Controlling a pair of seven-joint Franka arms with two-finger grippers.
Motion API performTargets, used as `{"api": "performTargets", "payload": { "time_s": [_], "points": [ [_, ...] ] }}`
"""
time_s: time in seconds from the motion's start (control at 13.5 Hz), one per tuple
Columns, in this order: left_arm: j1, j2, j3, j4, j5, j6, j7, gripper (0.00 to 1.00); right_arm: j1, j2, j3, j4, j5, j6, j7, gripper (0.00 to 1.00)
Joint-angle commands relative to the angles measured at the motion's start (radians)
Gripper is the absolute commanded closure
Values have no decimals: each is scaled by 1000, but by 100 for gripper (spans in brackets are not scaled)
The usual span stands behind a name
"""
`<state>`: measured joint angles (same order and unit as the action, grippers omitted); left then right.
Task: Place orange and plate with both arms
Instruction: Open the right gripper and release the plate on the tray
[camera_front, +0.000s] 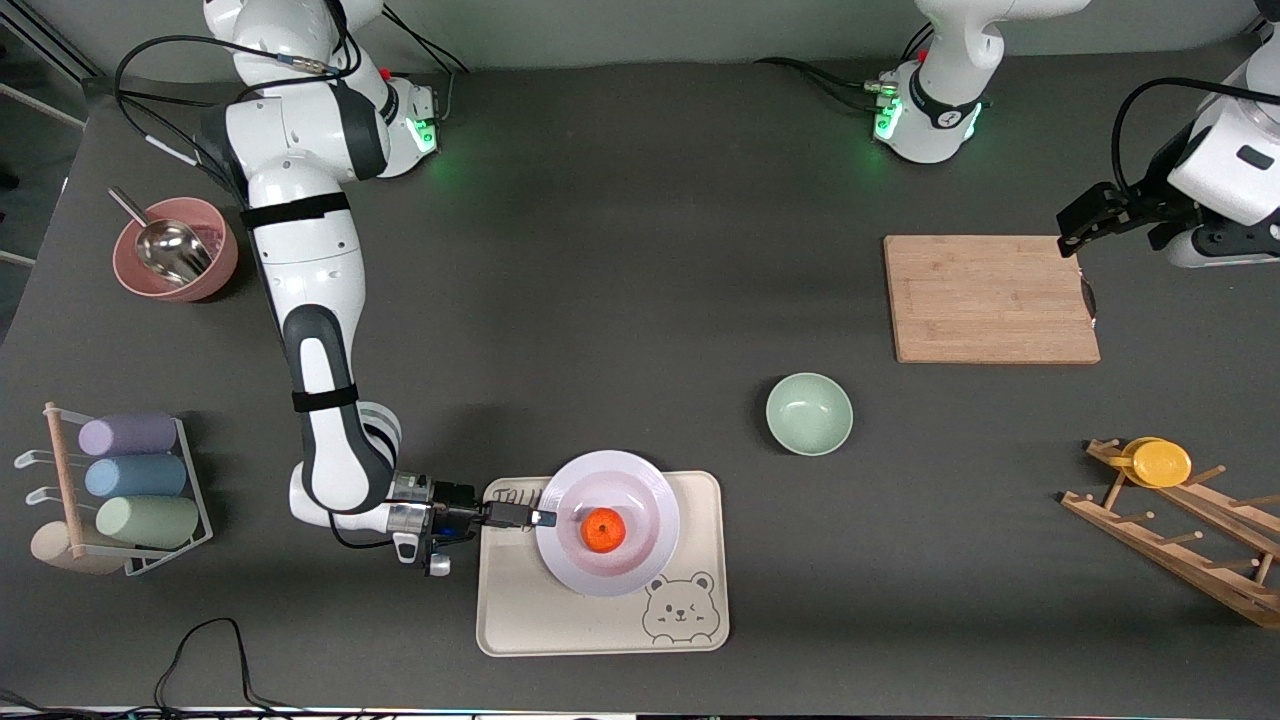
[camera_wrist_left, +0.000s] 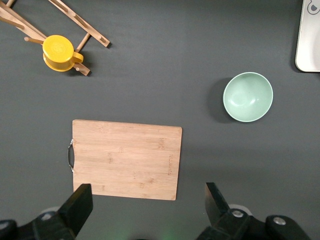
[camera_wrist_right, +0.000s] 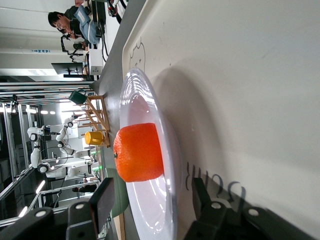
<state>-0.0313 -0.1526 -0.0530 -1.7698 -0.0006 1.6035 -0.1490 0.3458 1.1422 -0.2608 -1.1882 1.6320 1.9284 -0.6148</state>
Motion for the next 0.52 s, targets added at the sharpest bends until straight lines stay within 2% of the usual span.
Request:
{"api": "performTargets", "payload": {
  "time_s": [0.0, 0.15, 0.44],
  "points": [
    [-1, 2, 1, 17, -10, -14, -4, 0, -5, -1, -28, 30, -76, 8, 85, 29],
    [-2, 2, 1, 17, -10, -14, -4, 0, -17, -39, -29, 25, -139, -2, 96, 29],
    [-1, 2, 1, 15, -10, -16, -4, 0, -112, -107, -29, -8, -273, -80, 96, 24]
  ]
}}
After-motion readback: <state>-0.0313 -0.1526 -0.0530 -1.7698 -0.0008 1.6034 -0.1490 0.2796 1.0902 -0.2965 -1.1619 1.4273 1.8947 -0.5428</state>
